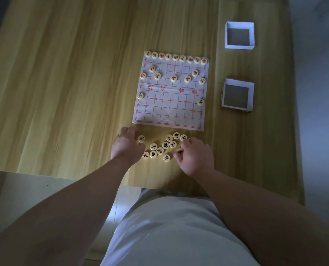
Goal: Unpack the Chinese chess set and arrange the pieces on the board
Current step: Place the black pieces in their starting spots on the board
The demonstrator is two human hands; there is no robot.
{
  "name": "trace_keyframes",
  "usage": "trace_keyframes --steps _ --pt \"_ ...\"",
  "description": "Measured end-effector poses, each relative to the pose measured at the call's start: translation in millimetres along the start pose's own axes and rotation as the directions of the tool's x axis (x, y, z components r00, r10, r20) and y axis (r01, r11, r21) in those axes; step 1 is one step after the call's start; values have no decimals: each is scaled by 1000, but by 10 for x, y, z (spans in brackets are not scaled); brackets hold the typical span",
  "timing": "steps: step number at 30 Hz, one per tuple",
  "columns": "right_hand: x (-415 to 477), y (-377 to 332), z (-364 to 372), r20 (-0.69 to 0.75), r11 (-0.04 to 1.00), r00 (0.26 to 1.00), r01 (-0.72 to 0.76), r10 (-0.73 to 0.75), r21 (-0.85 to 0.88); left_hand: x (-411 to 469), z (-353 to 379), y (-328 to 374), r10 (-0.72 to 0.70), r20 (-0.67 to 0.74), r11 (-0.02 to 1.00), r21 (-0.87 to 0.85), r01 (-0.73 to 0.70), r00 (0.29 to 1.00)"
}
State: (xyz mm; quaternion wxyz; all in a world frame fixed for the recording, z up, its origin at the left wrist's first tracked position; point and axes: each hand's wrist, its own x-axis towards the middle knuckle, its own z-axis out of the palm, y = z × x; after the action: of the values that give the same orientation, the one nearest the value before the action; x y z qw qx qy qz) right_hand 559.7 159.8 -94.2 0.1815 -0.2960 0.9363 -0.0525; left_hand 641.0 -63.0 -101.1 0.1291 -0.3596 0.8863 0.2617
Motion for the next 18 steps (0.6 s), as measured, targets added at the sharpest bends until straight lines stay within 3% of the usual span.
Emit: trace_keyframes --steps 6,11,18 --pt "5 47 2 34 998 999 33 -35 57 33 57 -27 111 12 990 86 -111 994" --pt "51 43 -56 3 994 999 42 -43 102 80 7 35 115 4 993 32 -115 993" --pt "511 77 -282 -128 970 983 -100 130 221 494 -200 494 193 -49 981 -20 -194 980"
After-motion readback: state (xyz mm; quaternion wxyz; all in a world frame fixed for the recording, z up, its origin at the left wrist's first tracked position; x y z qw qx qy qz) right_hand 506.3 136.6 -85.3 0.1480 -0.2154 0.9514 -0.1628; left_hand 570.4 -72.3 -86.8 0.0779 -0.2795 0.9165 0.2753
